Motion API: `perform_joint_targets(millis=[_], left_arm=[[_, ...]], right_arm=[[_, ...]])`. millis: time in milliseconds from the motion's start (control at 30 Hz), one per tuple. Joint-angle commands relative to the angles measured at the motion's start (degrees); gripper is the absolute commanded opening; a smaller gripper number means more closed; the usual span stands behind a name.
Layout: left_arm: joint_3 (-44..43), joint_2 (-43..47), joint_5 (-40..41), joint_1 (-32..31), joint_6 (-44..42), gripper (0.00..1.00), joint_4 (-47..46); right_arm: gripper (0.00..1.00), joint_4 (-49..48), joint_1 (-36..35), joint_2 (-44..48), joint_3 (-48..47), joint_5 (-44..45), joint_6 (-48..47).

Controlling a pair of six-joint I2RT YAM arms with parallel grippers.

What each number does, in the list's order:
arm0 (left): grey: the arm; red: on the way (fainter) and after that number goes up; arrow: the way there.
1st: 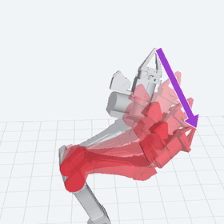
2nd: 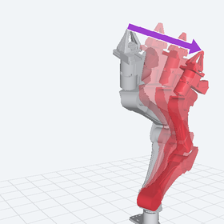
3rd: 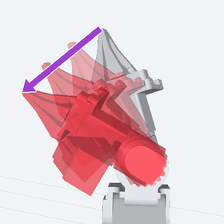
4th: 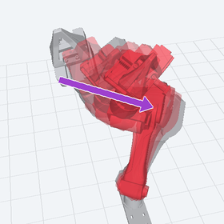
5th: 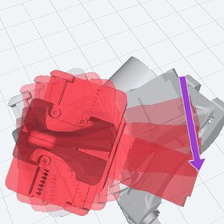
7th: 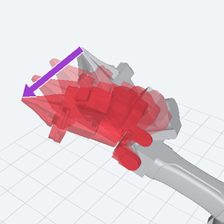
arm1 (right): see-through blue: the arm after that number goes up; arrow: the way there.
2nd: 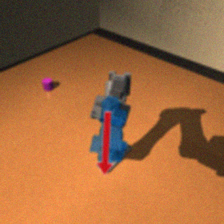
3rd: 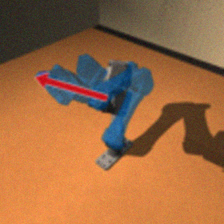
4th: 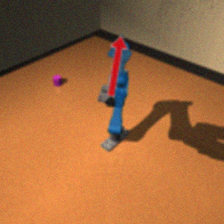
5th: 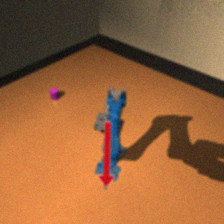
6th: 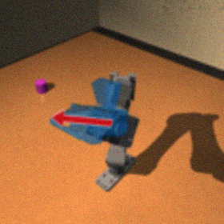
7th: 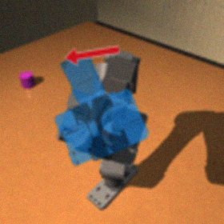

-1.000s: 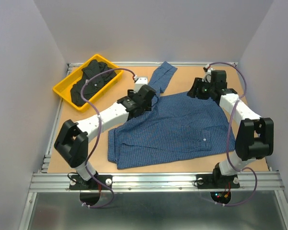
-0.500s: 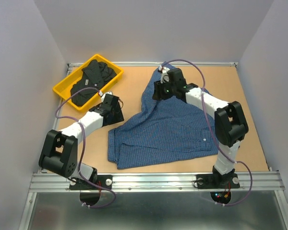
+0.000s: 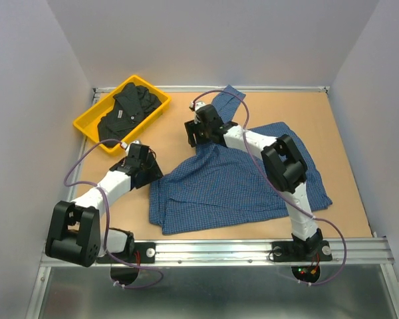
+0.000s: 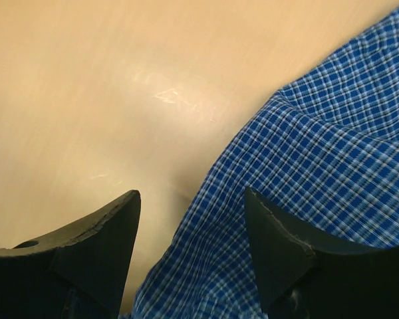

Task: Fold and stack the long sleeve shirts
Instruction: Fold the shirt

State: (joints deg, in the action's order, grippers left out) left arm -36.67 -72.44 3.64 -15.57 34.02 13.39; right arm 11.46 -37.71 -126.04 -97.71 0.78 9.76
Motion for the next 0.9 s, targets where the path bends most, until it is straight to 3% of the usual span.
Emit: perform_joint_targets(millis=[0, 267, 400, 500, 567, 667, 700, 867], left_arm=[[2.30, 1.87, -1.70, 1.24, 2.45, 0.70, -2.58], [4.14, -0.24, -2.59, 1.60, 3.16, 0.67, -4.42], [4.67, -1.03, -2.94, 1.60, 3.42, 0.63, -4.69], [4.85, -1.82, -3.20, 1.60, 3.33, 0.54, -4.86], [4.76, -2.26, -3.29, 1.60, 3.33, 0.38, -5.04], [4.50, -1.91, -3.29, 1.60, 3.07, 0.07, -5.21], [4.32, -1.56, -3.29, 1.60, 3.16, 0.00, -5.04], [4.32, 3.35, -1.89, 1.60, 4.47, 0.00, -3.46]], right_arm=[[0.69, -1.97, -1.13, -3.41, -5.99, 8.87, 2.54], [0.62, -1.97, -1.31, -8.26, -8.55, 13.11, 3.86], [0.43, -1.97, -1.31, -9.49, -9.60, 13.46, 3.95], [0.30, -1.97, -1.31, -10.36, -10.57, 13.03, 3.95], [0.24, -1.97, -1.31, -10.54, -11.53, 11.54, 4.21], [0.03, -2.23, -1.40, -9.76, -12.85, 7.41, 4.92], [0.03, -2.41, -1.31, -9.40, -13.20, 6.61, 4.92], [0.01, -6.27, -1.31, -4.33, -11.19, 3.01, 7.02]])
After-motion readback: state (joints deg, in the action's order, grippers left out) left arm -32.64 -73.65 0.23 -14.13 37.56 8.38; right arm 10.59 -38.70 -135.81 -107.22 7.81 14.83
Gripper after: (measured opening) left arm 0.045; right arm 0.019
